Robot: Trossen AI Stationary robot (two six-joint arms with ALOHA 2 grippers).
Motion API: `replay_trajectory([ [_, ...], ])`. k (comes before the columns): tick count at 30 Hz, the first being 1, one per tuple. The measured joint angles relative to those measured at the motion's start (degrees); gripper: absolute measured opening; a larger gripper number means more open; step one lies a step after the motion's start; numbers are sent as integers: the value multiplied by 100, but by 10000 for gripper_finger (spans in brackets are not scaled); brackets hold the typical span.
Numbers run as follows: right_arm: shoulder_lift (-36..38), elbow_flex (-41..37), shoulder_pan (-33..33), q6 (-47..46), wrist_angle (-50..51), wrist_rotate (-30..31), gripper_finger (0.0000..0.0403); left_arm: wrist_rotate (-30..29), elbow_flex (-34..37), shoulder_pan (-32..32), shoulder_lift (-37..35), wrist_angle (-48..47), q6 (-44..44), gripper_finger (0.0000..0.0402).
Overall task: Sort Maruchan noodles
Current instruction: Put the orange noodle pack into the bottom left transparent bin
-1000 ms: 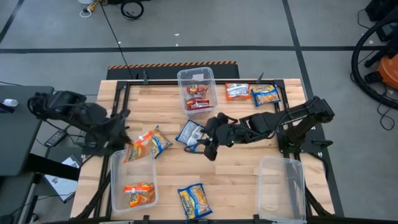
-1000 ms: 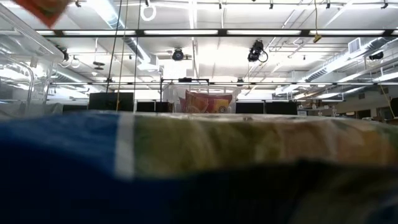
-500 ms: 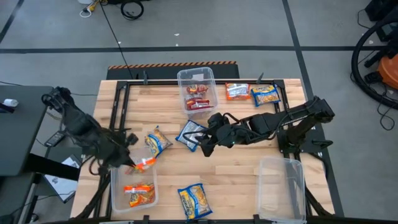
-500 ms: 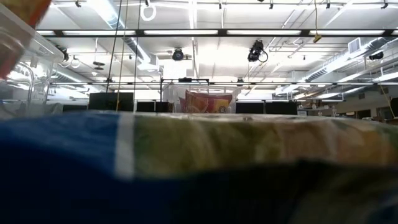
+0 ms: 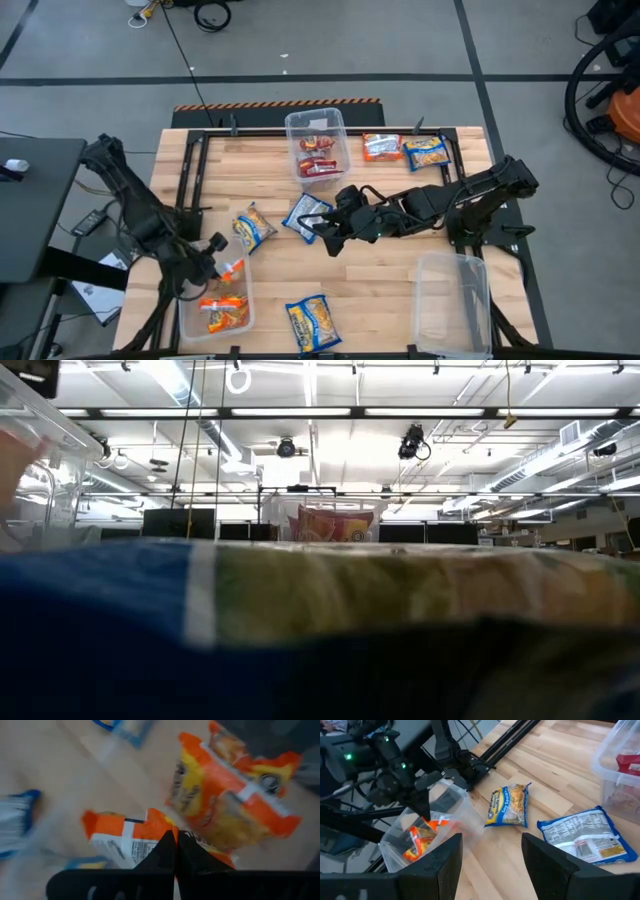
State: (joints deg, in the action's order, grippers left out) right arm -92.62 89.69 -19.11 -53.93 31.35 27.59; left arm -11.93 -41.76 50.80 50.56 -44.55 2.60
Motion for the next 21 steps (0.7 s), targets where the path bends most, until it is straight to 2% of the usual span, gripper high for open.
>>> replay_trajectory([
  [5,0,0,0,231,-19,0,209,160,5,28,73,73,821,16],
  [9,0,0,2,393,-45,-1,209,190,5,31,228,74,1217,10],
  [14,0,0,4,550,-46,-7,209,931,5,31,495,9,2006,8],
  [21,0,0,4,763,-48,-20,209,1292,5,35,569,-29,2896,73],
])
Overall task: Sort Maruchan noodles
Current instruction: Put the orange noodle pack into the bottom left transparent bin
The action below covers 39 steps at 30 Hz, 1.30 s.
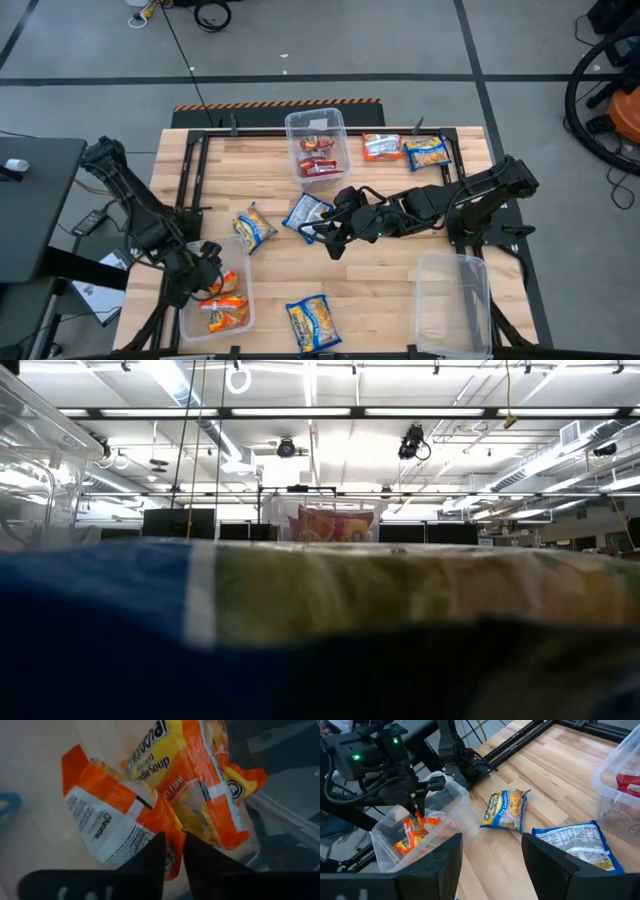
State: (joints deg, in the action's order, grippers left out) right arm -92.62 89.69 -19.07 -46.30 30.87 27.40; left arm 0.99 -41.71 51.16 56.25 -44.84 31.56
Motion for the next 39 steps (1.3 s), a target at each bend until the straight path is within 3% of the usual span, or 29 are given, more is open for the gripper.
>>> replay_trajectory([
  [9,0,2,13,21,748,-2,216,276,-337,-2,-11,70,836,180],
  [14,0,2,89,49,1409,59,213,295,-879,-2,-11,24,931,193],
  [18,67,2,387,-763,2548,611,217,221,-1337,-90,-11,-3,1066,188],
  [24,289,2,1433,-1799,4199,941,243,-1487,-1892,-432,-11,193,1130,183],
  [27,293,2,2095,-1843,4573,945,257,-2156,-1932,-764,-13,691,993,183],
  [33,501,-515,3038,-1547,4135,850,275,-2431,-1934,-1334,0,1478,963,183],
  [39,1587,-2443,3734,-1889,2491,492,272,-2691,-1934,-1473,0,1753,1007,183],
])
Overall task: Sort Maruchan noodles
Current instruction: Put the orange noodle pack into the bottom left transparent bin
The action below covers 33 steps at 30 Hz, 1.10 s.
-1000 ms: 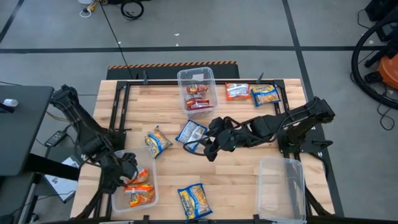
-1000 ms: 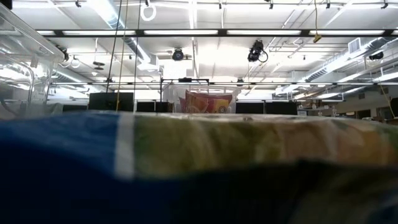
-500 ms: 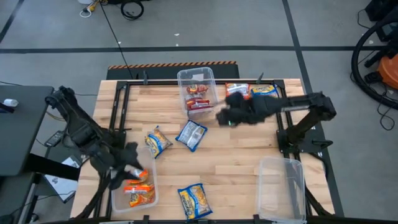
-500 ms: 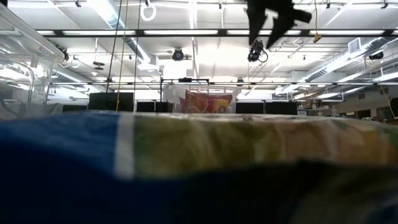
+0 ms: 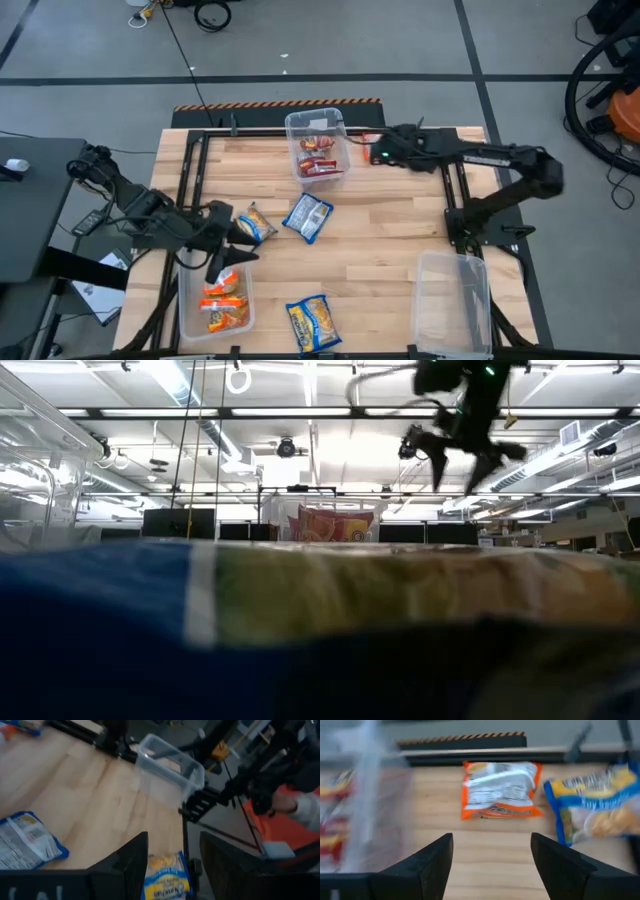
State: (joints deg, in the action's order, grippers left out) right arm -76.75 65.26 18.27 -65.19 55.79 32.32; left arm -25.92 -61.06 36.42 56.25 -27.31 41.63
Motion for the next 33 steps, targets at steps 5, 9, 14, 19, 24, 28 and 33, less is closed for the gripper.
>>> replay_trajectory([
  [5,908,-1821,323,-1315,-1605,-63,265,-493,0,0,0,-9,-2,183],
  [9,1130,-2923,477,-2750,-3077,-153,264,-733,0,-224,0,-38,-74,183],
  [14,855,-3690,539,-4458,-4400,35,264,-694,0,-781,0,-55,-384,183],
  [19,341,-3633,558,-5912,-4285,551,258,-153,4,-1363,0,-27,-985,183],
  [24,-191,-3629,986,-6226,-4379,431,252,425,4,-1855,0,-35,-1419,183],
  [28,-421,-3632,1239,-6244,-4740,460,252,800,4,-2196,-4,-125,-1653,183],
  [33,-677,-3631,1643,-6206,-5404,423,252,1099,9,-2605,-136,-324,-1820,183],
])
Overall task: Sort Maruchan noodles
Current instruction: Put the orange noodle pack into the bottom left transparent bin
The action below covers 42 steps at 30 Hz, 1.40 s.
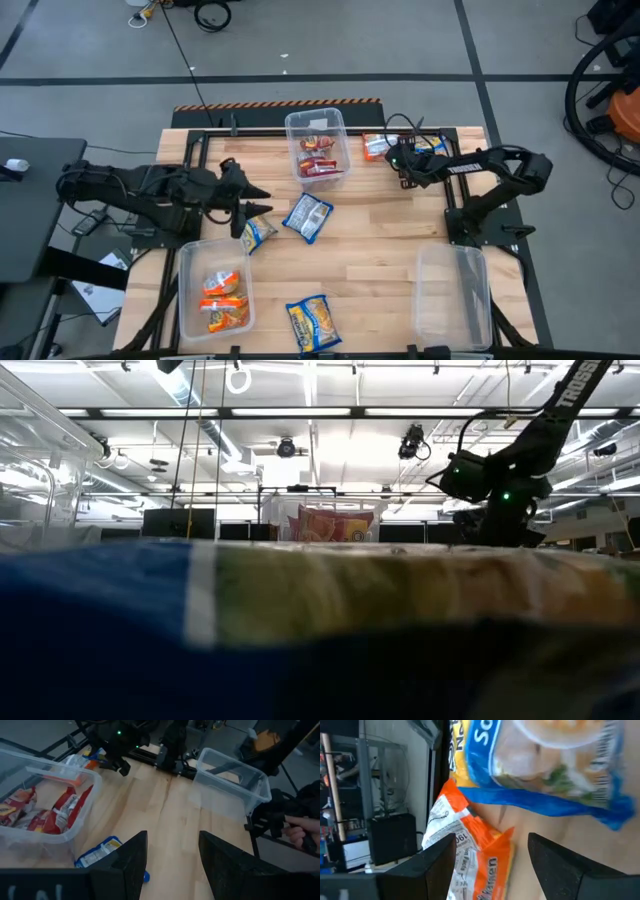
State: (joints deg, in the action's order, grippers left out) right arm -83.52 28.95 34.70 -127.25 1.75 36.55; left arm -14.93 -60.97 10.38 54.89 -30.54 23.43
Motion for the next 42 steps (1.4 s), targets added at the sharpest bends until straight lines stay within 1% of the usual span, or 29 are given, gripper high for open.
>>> replay_trajectory([
  [3,-207,-2,102,149,-428,-86,251,226,0,-204,-33,-96,-60,183],
  [5,-379,2,122,191,-778,-246,248,370,0,-329,-33,-122,-82,183],
  [9,-712,13,88,97,-1016,-202,226,696,0,-554,-33,-116,-256,183],
  [15,-771,16,39,52,-1002,70,156,922,0,-648,-65,-156,-235,183],
  [21,-715,-1,126,277,-908,420,66,946,0,-643,-70,-153,-176,183],
  [24,-713,-2,65,460,-922,545,19,1120,0,-641,-70,-156,-128,183],
  [26,-657,-13,-42,613,-902,771,12,1240,0,-641,-80,-171,-49,183],
  [29,-481,-11,-232,905,-917,1096,17,1385,-2,-641,-131,-189,43,183],
  [32,-175,-11,-479,1489,-931,1466,11,1528,-2,-641,-236,-154,147,183],
  [36,456,-11,-880,2554,-926,1932,10,1685,-4,-641,-478,-74,152,183],
  [38,852,-9,-1120,3293,-989,2191,10,1766,-7,-641,-627,-78,151,183],
  [42,1763,-8,-1635,5212,-1247,2560,10,1786,-9,-641,-945,-171,152,183],
])
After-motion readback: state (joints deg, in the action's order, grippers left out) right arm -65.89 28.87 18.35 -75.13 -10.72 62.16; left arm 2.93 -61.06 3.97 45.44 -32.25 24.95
